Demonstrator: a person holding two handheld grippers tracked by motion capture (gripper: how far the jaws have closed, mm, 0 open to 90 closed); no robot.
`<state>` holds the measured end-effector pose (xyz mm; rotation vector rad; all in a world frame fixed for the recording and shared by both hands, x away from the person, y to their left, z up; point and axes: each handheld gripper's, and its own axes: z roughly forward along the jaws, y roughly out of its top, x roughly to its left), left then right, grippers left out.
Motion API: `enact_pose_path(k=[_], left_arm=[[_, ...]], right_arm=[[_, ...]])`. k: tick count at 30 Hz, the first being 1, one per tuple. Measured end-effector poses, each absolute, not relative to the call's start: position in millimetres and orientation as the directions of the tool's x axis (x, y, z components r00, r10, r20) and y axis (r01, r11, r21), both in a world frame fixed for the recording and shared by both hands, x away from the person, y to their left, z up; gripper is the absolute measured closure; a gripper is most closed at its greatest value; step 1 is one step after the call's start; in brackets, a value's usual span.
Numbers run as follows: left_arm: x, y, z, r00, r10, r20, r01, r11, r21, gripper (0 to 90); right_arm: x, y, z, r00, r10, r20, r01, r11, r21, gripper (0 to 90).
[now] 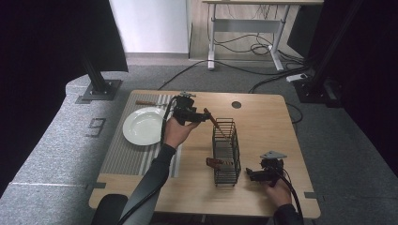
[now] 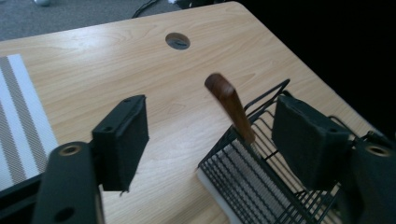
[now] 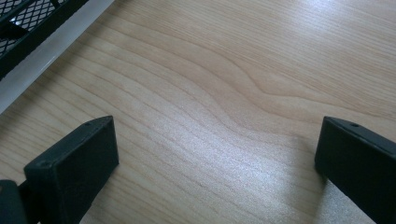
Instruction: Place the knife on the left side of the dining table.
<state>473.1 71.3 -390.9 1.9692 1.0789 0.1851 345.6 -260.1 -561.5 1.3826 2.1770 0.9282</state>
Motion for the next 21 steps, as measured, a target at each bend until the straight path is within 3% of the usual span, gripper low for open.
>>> enact_pose_path(k=[11, 21], left_arm=[[490, 57, -394, 0.591, 0.711, -0.382, 0.691, -0.201, 0.694, 47.0], [489, 57, -398, 0.612, 0.681, -0.402, 0.677, -0.189, 0.711, 71.6]], right_arm=[[346, -260, -562, -0.433, 0.901, 0.016, 0.636, 0.293, 0.714, 0.0], [346, -260, -562, -0.433, 0.901, 0.017, 0.637, 0.292, 0.714, 0.0]])
